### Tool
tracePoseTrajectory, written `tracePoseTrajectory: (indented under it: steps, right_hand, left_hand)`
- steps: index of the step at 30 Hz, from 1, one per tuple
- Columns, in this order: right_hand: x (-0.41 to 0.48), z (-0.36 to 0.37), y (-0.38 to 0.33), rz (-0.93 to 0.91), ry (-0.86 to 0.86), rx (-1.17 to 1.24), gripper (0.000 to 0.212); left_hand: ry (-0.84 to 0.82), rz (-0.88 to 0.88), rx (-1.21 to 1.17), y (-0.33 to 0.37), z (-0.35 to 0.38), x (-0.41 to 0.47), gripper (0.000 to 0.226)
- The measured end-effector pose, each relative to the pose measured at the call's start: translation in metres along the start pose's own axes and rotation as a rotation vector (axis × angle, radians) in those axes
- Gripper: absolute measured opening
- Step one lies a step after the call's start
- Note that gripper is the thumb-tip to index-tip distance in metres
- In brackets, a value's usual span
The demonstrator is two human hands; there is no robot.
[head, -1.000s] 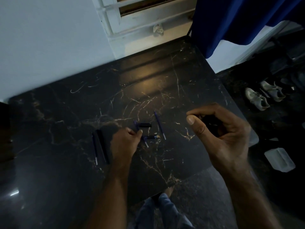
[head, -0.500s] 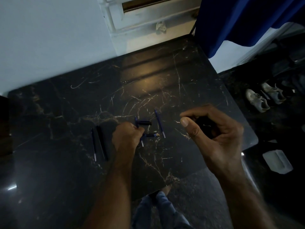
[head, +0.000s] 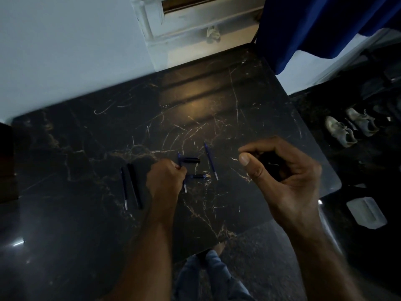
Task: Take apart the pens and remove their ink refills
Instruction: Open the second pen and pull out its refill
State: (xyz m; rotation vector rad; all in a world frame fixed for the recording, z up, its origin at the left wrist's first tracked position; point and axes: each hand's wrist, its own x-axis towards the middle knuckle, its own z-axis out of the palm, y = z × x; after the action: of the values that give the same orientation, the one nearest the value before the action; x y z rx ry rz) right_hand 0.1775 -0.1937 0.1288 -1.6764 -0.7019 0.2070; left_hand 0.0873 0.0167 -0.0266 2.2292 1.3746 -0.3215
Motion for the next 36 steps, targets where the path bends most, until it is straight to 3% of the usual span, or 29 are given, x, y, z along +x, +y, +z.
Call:
tracePoseTrajectory:
  steps: [11, 25, 28, 31, 33, 36]
  right_hand:
    - [-0.003, 0.004, -0.001, 0.006, -0.014, -0.023, 0.017]
    - [-0.003, 0.011, 0.000, -0.003, -0.023, -0.002, 0.024]
    - [-0.002, 0.011, 0.001, 0.002, -0.009, 0.007, 0.022]
    - [-0.003, 0.011, 0.001, 0.023, 0.041, 0.028, 0.021]
    - [-0.002, 0.011, 0.001, 0.047, 0.109, 0.083, 0.024]
    - [0.005, 0.010, -0.005, 0.032, 0.229, 0.208, 0.028]
  left_hand:
    - [0.021, -0.023, -0.051, -0.001, 0.010, 0.003, 0.035]
    - [0.159, 0.062, -0.192, -0.004, 0.001, -0.013, 0.022]
    - [0.165, 0.127, -0.458, 0.008, -0.029, -0.021, 0.015]
    - [0.040, 0.263, -1.061, 0.040, -0.077, -0.039, 0.007]
    - [-0.014, 0.439, -1.361, 0.070, -0.110, -0.058, 0.010]
    - [-0.056, 0.736, -1.538, 0.108, -0.147, -0.086, 0.020]
